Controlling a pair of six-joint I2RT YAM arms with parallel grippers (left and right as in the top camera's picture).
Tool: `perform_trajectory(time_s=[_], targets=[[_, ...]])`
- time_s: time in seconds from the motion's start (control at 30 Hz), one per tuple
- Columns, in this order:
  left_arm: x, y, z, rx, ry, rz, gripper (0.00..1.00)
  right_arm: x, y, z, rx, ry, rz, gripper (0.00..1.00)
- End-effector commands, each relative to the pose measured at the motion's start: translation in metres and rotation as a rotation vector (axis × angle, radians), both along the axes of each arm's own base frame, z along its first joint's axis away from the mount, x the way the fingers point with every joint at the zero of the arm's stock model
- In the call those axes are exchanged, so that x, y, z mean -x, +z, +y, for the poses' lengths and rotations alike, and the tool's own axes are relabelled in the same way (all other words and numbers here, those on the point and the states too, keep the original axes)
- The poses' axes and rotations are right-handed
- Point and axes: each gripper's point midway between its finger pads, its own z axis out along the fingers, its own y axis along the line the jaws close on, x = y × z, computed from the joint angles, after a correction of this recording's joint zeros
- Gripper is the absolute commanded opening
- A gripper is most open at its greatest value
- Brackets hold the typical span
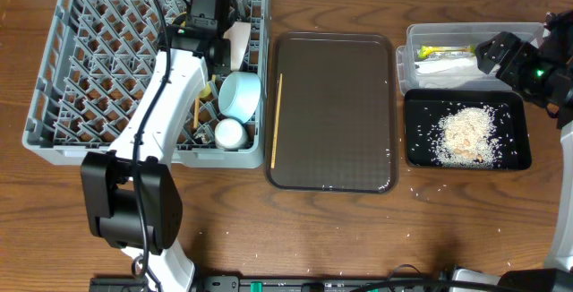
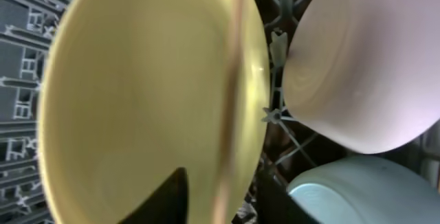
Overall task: Sort waste into correct bins and load items into the dishwasher
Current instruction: 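Carry the chopstick to the rack and drop it in, then move the left gripper back to the remaining chopstick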
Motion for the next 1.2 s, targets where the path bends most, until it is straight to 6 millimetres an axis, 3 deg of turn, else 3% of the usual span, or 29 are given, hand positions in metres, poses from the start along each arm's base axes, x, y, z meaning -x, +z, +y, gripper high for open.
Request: perform_trajectory(time_s=[0.0,0.13,0.23,0.33,0.53,0.63,0.77,1.17], targets=[[-0.002,0.001,0.006,-0.017,0.004,-0.008,0.51,-0.001,0.009,0.000,-0.003,-0.002,-0.020,0.99],[-0.001,0.005,0.001,-0.011,-0.008,-0.014,0.52,-0.001,0.009,0.000,-0.003,-0.002,-0.020,0.99],[0.003,0.019,-0.017,-0.004,-0.049,-0.036,0.52,-0.001,0.009,0.000,-0.003,-0.002,-0.020,0.99],[0.013,0.027,-0.054,0.001,-0.128,-0.046,0.51,-0.001,0.009,0.000,-0.003,-0.002,-0.021,0.99],[0.043,0.016,-0.139,0.083,-0.184,-0.034,0.49,-0.001,0.009,0.000,-0.003,-0.002,-0.020,0.99],[0.053,0.007,-0.163,0.126,-0.156,-0.030,0.49,-0.001,0.009,0.000,-0.003,-0.002,-0.020,0.99],[0.061,-0.010,-0.174,0.118,-0.165,0.007,0.49,-0.001,0.009,0.000,-0.003,-0.002,-0.021,0.99],[0.070,-0.083,-0.179,0.088,-0.149,0.175,0.50,-0.001,0.009,0.000,-0.003,-0.002,-0.020,0.99]])
